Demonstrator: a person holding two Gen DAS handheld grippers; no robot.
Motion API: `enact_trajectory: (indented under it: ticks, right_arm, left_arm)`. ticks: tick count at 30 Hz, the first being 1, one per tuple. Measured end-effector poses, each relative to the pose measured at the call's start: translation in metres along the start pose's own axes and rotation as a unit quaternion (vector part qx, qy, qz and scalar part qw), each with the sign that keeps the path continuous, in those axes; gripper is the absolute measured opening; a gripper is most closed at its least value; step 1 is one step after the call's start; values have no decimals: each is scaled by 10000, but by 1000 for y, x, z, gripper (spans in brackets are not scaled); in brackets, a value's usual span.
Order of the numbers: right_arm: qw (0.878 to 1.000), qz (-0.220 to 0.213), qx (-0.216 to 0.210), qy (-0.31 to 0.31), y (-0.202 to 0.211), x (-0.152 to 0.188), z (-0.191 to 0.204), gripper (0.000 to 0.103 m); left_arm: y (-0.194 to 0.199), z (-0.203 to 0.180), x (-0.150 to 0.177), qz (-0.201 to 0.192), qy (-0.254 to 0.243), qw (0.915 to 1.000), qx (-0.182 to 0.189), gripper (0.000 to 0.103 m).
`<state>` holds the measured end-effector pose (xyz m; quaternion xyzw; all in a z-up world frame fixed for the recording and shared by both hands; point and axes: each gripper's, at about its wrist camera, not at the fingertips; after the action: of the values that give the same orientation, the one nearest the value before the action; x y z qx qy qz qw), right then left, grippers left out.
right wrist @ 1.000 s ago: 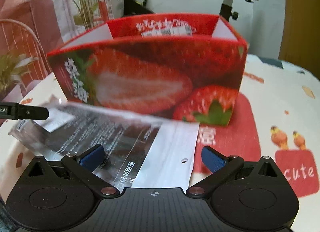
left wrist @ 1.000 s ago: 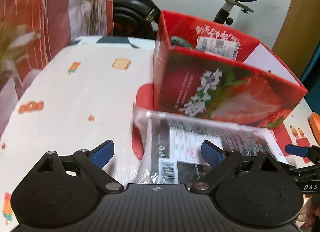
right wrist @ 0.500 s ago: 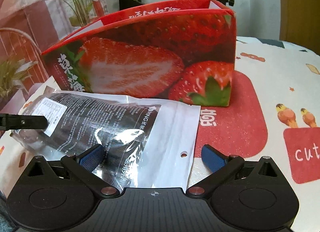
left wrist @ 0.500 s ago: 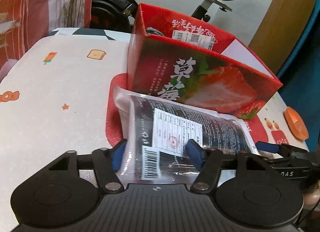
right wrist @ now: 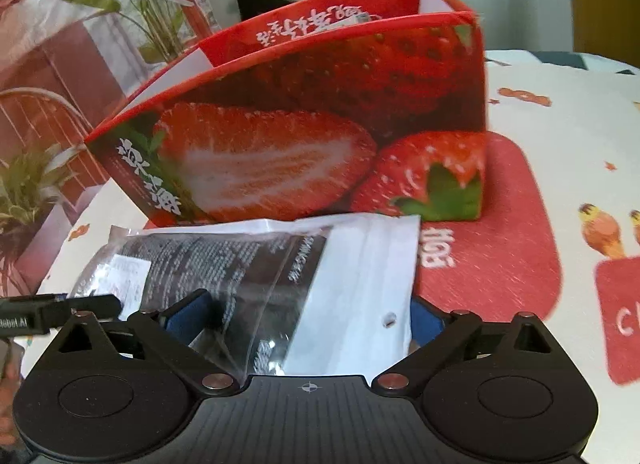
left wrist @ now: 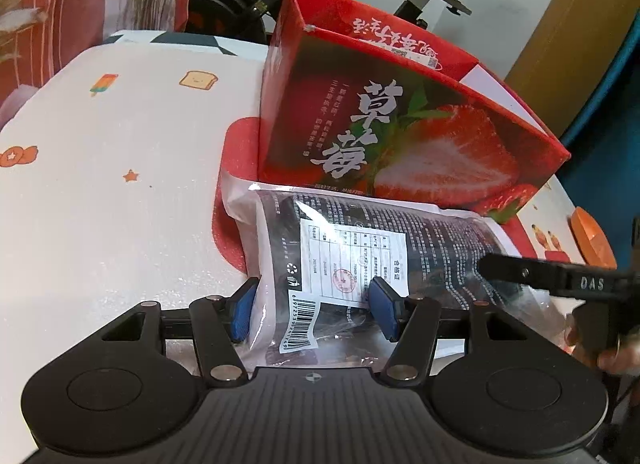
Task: Organize soft objects
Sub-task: 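Close both grippers on the black-and-white plastic package, then lift the package with both grippers and carry it over the red box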
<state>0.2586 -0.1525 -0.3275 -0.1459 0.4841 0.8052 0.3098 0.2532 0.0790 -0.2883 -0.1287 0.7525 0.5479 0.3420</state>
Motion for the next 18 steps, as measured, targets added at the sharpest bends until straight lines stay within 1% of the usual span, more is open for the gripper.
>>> enact_trajectory:
  ticks: [4,5,7,9,11,14,18]
  right_arm:
    - [10000,-46,5,30,-3,2,2,99]
    - [10000,-38,13,54,-3,1,3,97]
    - [9999,-24,-35,94,-2,1,5,89]
    - [9999,-35,-56,108,0,2,8,85]
    - [9998,-28,-189,65,2,2,9,75]
    - [9996,-40,-211,173,3,2,13,73]
    - [9989,-139,-208,384,5,5,20,68]
  left_arm:
    - [-1,0,4,-44,46,10000,-43,63]
    - [-1,0,4,-42,60,10000,-46,63]
    - [0,0,2,-9,111,9999,-41,63]
    - [1,-1,0,24,155,9999,-48,63]
    - [1,-4,2,23,155,9999,-31,65]
    - [1,-6,4,30,103,9999,7,65]
    - [2,-1,3,59,217,9997,96,65]
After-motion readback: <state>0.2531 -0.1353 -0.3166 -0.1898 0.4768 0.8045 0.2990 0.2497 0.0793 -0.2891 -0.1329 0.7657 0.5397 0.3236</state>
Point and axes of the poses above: each gripper's, at about its wrist camera, not at the fingertips, and y roughly against the way its jaws point, z to its left, x to its underside, and after that the axes turned 10 degrees about -y, right-handed
